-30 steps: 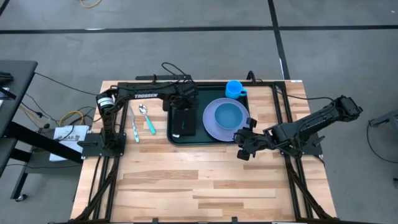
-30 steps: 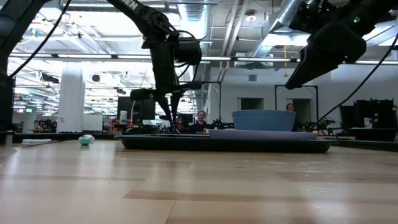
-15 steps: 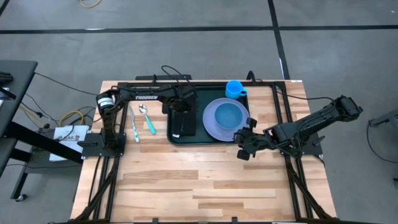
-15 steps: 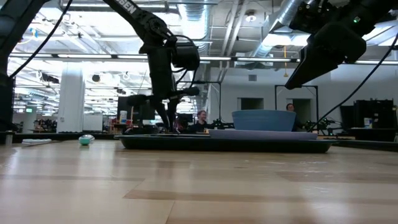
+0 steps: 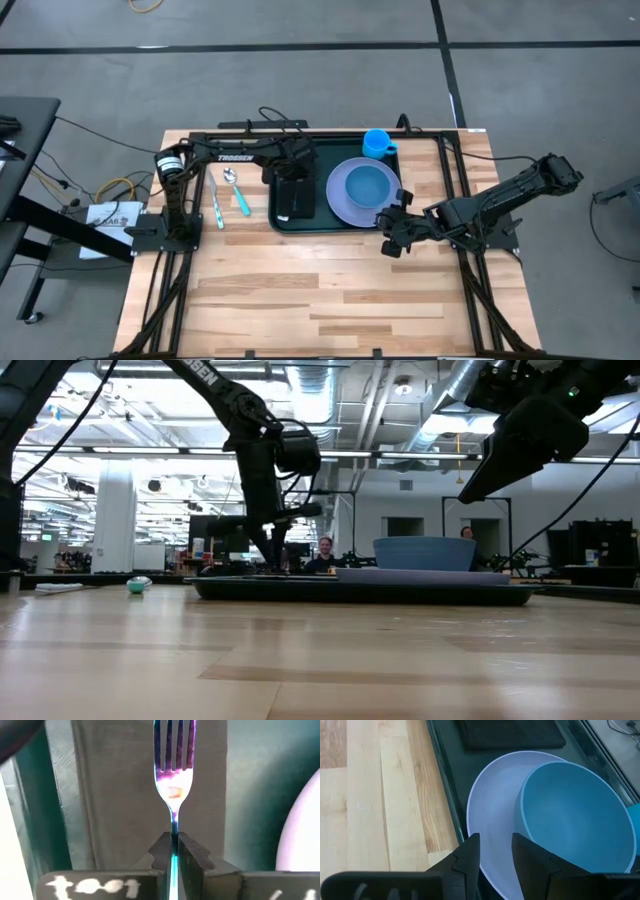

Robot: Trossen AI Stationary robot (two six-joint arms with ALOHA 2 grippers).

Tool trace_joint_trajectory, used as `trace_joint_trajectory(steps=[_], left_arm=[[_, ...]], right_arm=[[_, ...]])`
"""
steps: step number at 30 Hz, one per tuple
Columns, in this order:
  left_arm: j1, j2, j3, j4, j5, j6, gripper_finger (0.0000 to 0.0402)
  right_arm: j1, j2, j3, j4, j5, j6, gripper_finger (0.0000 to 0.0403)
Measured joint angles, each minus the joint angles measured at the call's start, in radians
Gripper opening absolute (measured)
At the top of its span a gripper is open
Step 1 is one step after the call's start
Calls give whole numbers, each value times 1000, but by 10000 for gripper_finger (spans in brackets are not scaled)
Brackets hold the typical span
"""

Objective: Set up tray
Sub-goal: Put the iridescent fork on the black napkin, then put the green spoon on the black napkin

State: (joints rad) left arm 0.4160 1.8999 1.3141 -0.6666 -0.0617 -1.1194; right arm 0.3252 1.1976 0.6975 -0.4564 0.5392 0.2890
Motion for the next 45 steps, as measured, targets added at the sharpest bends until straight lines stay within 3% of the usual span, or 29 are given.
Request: trace_joint_trajectory(steps=[42, 45], left_arm=[[-5, 0, -40, 58, 2, 39, 28], [-5, -2, -18, 24, 44, 79, 27]], right_arm=[[0, 0, 0, 0, 0, 0, 107], [0, 0, 0, 1, 0, 0, 107]])
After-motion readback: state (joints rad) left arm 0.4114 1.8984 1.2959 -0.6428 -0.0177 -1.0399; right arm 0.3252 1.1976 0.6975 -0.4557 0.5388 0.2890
